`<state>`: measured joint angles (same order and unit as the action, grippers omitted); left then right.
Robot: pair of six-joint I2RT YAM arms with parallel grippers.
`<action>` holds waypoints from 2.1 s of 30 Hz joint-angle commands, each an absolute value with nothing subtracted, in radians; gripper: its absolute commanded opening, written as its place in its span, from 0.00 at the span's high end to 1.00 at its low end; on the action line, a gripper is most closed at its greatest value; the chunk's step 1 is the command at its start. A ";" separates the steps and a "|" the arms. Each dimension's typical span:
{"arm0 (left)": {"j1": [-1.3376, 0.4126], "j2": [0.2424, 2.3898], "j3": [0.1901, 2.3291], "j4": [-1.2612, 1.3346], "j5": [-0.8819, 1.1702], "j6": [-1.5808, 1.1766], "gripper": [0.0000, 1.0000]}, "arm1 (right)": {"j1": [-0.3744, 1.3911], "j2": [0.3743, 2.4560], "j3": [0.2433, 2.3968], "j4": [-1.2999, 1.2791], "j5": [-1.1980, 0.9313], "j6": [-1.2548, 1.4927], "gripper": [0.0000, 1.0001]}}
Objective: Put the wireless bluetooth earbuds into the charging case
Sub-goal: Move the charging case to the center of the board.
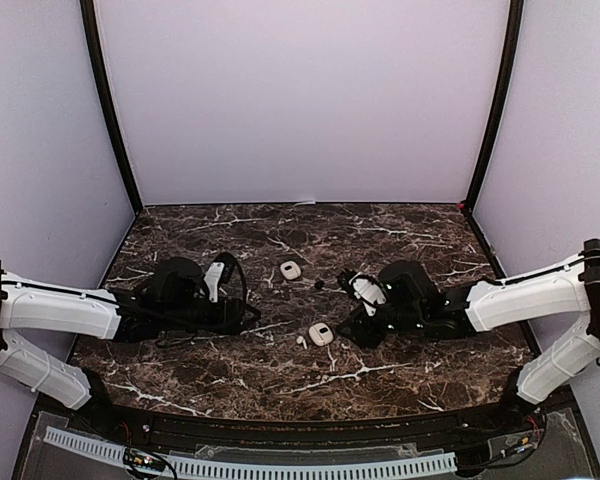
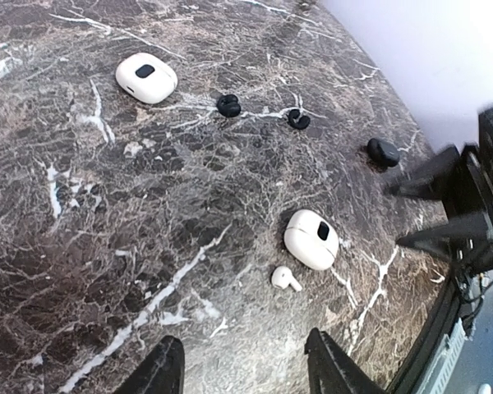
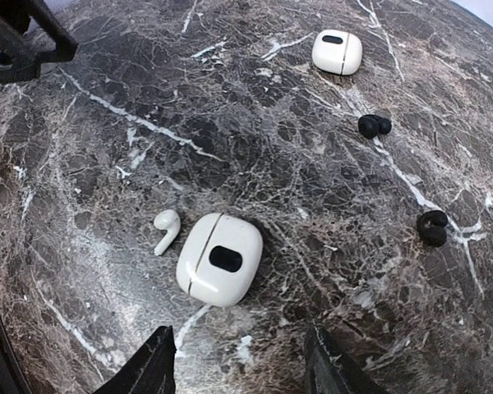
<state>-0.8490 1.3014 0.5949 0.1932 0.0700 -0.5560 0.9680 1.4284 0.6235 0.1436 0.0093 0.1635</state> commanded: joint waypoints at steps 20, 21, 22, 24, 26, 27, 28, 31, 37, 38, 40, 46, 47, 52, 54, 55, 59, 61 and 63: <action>-0.899 1.395 0.306 0.792 0.382 -0.644 0.53 | 0.808 2.026 1.395 -0.412 -0.429 0.069 0.78; -0.899 1.387 0.302 0.790 0.376 -0.643 0.53 | 0.808 2.033 1.393 -0.410 -0.438 0.071 0.80; -0.899 1.379 0.297 0.789 0.370 -0.643 0.53 | 0.811 2.041 1.390 -0.404 -0.449 0.073 0.81; -0.899 1.363 0.290 0.783 0.361 -0.637 0.53 | 0.817 2.052 1.384 -0.400 -0.455 0.074 0.83; -0.899 1.347 0.292 0.762 0.348 -0.630 0.53 | 0.822 2.054 1.376 -0.403 -0.450 0.075 0.84; -0.899 1.340 0.294 0.746 0.343 -0.626 0.53 | 0.823 2.050 1.368 -0.403 -0.445 0.077 0.85; -0.899 1.335 0.297 0.733 0.341 -0.624 0.53 | 0.823 2.042 1.357 -0.400 -0.438 0.079 0.85; -0.899 1.318 0.299 0.706 0.332 -0.615 0.53 | 0.821 2.004 1.305 -0.390 -0.410 0.086 0.85; -0.899 1.311 0.298 0.690 0.318 -0.613 0.53 | 0.811 1.912 1.187 -0.353 -0.382 0.110 0.85; -0.899 1.314 0.299 0.694 0.318 -0.613 0.53 | 0.809 1.887 1.166 -0.345 -0.375 0.119 0.85; -0.899 1.320 0.301 0.698 0.320 -0.615 0.53 | 0.803 1.848 1.119 -0.330 -0.364 0.128 0.85; -0.899 1.331 0.307 0.696 0.330 -0.617 0.53 | 0.795 1.732 1.005 -0.310 -0.348 0.114 0.79; -0.899 1.333 0.308 0.696 0.331 -0.616 0.53 | 0.794 1.709 0.986 -0.308 -0.348 0.102 0.77; -0.899 1.335 0.304 0.702 0.338 -0.620 0.53 | 0.801 1.565 0.864 -0.254 -0.379 -0.003 0.47; -0.899 1.332 0.302 0.706 0.338 -0.618 0.53 | 0.842 1.521 0.838 -0.221 -0.312 -0.031 0.17; -0.899 1.330 0.303 0.706 0.339 -0.616 0.53 | 0.875 1.508 0.833 -0.200 -0.271 -0.045 0.11; -0.899 1.318 0.311 0.690 0.338 -0.602 0.53 | 1.005 1.495 0.814 -0.122 -0.053 -0.137 0.06; -0.899 1.306 0.311 0.683 0.338 -0.595 0.52 | 1.015 1.495 0.796 -0.104 -0.068 -0.233 0.06; -0.899 1.296 0.312 0.670 0.336 -0.585 0.52 | 1.023 1.499 0.797 -0.124 -0.089 -0.316 0.06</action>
